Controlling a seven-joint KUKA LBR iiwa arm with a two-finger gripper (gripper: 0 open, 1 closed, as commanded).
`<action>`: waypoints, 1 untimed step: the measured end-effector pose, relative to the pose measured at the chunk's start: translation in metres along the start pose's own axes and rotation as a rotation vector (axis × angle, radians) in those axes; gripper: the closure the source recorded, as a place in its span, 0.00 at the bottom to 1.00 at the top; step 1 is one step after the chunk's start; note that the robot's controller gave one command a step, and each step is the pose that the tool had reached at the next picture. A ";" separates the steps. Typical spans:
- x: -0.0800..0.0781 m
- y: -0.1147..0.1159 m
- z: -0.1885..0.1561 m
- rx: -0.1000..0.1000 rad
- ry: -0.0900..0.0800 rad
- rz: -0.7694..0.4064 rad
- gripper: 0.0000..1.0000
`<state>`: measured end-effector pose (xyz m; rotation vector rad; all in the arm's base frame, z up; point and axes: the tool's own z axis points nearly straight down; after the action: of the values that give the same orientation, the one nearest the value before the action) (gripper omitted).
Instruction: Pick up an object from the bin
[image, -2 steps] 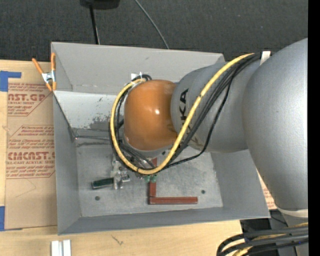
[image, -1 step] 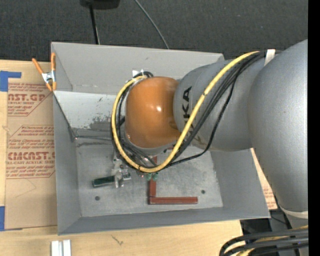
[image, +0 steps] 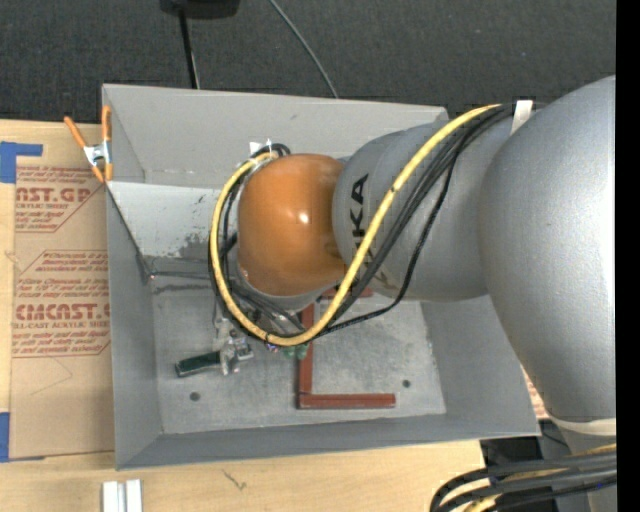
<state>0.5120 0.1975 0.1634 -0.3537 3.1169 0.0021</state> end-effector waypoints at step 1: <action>0.007 0.000 -0.035 0.002 0.014 -0.019 1.00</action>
Offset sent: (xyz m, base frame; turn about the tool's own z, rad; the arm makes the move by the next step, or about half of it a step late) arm -0.0098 -0.0061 -0.0075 -0.0141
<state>0.5051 0.1957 0.1979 -0.3850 3.1266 -0.0029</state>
